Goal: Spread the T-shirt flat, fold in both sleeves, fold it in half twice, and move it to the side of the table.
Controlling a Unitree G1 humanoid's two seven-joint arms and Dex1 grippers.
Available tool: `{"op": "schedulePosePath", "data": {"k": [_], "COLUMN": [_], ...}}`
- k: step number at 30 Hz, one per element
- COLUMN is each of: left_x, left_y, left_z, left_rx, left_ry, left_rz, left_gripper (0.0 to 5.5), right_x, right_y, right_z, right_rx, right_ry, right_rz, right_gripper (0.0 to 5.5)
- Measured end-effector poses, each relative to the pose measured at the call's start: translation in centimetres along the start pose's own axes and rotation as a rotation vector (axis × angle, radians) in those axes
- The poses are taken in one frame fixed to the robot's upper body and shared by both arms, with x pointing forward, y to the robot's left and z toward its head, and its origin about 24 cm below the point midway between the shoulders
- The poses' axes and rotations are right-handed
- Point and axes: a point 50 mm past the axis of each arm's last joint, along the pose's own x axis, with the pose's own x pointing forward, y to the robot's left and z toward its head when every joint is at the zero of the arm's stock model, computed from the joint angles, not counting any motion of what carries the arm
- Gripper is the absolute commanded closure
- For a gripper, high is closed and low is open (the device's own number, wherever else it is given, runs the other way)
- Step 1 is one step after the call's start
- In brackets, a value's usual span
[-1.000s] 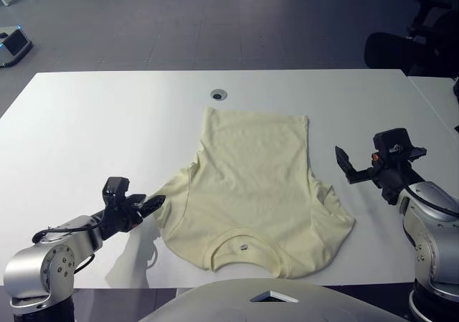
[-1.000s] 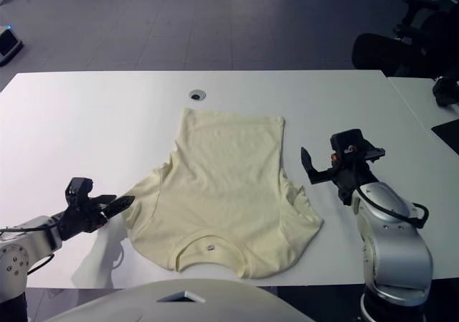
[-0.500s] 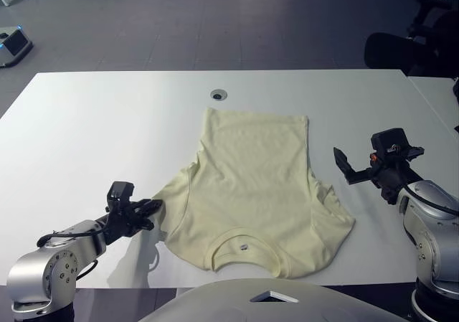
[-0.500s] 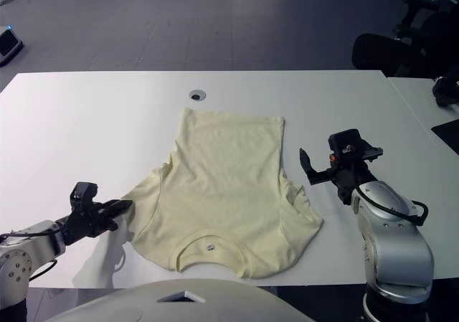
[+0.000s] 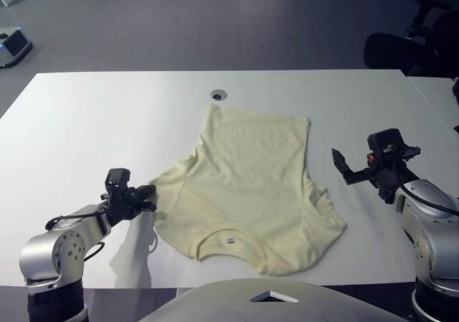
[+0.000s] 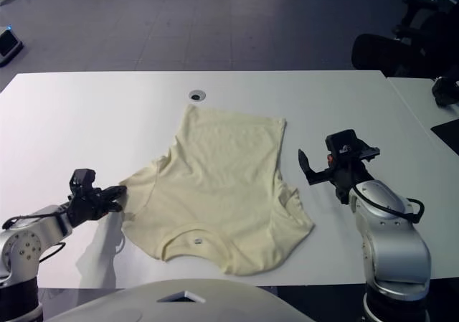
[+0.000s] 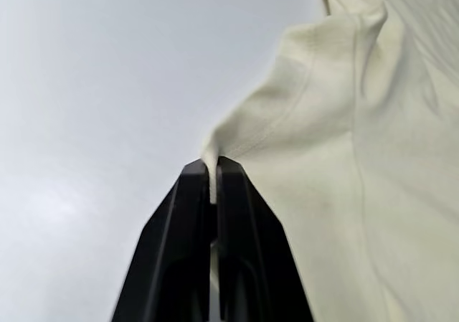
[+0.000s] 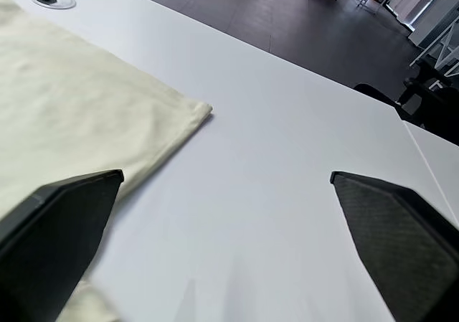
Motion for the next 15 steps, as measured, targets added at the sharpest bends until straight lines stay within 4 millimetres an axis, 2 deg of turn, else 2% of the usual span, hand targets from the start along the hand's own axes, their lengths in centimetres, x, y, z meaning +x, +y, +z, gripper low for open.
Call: {"op": "schedulePosePath", "data": {"k": [3,6,10,15], "left_x": [-0.2,-0.3,-0.7,-1.5], "left_y": [1.2,1.6,1.1,-0.8], "left_z": [0.7,1.1,1.8,4.5], "left_rx": [0.007,0.005,0.028,0.149], "left_ry": [-0.012,-0.008,0.01,-0.021], "left_rz": [0.064,0.084,0.077,0.021], "left_gripper": [5.48,5.48,5.48,5.48], "right_x": [0.0,0.0,-0.5,-1.5], "right_y": [-0.1,-0.2,0.2,1.0], "right_z": [0.1,0.0,-0.4,-1.2], "right_rx": [-0.006,-0.007,0.011,0.057], "right_ry": [-0.006,-0.007,-0.005,0.01], "right_rz": [-0.008,-0.029,-0.055,-0.092], "right_gripper": [0.1,0.1,0.1,0.1]}}
